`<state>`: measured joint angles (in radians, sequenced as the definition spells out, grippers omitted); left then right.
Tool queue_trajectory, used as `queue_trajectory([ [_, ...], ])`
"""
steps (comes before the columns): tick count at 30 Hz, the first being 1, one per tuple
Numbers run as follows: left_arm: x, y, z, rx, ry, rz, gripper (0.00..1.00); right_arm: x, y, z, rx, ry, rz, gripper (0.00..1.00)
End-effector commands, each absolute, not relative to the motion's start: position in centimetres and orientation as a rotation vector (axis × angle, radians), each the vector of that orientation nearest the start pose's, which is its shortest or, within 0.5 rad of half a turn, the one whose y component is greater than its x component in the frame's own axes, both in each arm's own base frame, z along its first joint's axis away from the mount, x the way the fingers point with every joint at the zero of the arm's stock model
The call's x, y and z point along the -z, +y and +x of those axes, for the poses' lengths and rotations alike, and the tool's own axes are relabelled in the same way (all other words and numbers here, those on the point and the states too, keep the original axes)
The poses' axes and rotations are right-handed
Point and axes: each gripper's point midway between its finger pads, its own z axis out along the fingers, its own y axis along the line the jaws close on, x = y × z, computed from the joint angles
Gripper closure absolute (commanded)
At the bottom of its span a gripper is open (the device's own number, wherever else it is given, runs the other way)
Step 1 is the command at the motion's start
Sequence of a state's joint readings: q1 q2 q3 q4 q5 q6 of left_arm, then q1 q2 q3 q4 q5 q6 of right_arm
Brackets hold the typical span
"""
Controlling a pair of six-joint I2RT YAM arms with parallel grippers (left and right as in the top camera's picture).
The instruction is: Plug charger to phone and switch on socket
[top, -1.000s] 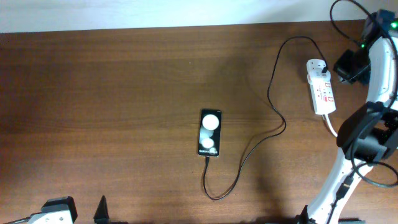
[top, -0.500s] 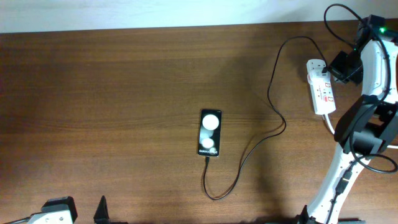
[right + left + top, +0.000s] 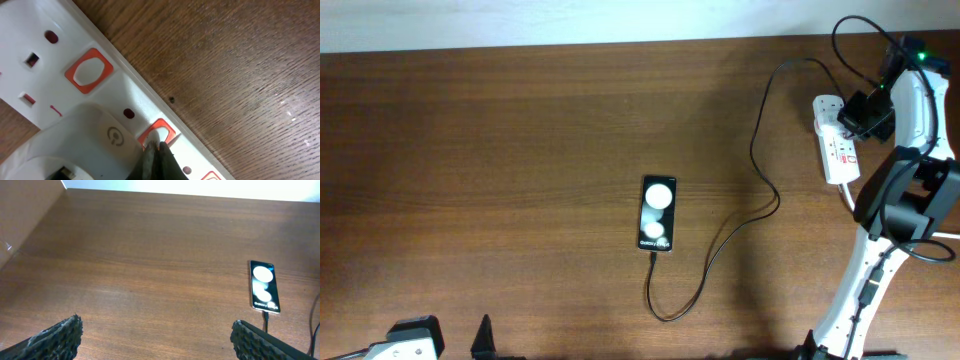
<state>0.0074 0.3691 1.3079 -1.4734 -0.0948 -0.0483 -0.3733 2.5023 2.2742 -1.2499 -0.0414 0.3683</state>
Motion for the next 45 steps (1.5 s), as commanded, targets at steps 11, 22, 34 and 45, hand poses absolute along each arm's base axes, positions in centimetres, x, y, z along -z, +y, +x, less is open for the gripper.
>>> queue_trajectory([
  [11, -31.7, 1.8, 8.0, -0.087, 2.096, -0.11, 0.01, -5.1, -17.1, 45.0, 0.024, 2.922, 1.104, 0.96],
  [22, -31.7, 1.8, 8.1, -0.087, 2.094, -0.11, 0.01, -6.2, -18.5, 47.8, -0.36, 2.716, 1.195, 0.96],
  [34, -30.8, 1.8, 8.8, -0.088, 2.119, -0.11, 0.01, -3.1, -13.0, 49.6, -0.39, 2.827, 1.072, 0.96],
  [45, -30.8, 1.8, 8.8, -0.088, 2.119, -0.109, 0.01, -4.2, -14.6, 49.2, -0.423, 2.801, 1.087, 0.96],
])
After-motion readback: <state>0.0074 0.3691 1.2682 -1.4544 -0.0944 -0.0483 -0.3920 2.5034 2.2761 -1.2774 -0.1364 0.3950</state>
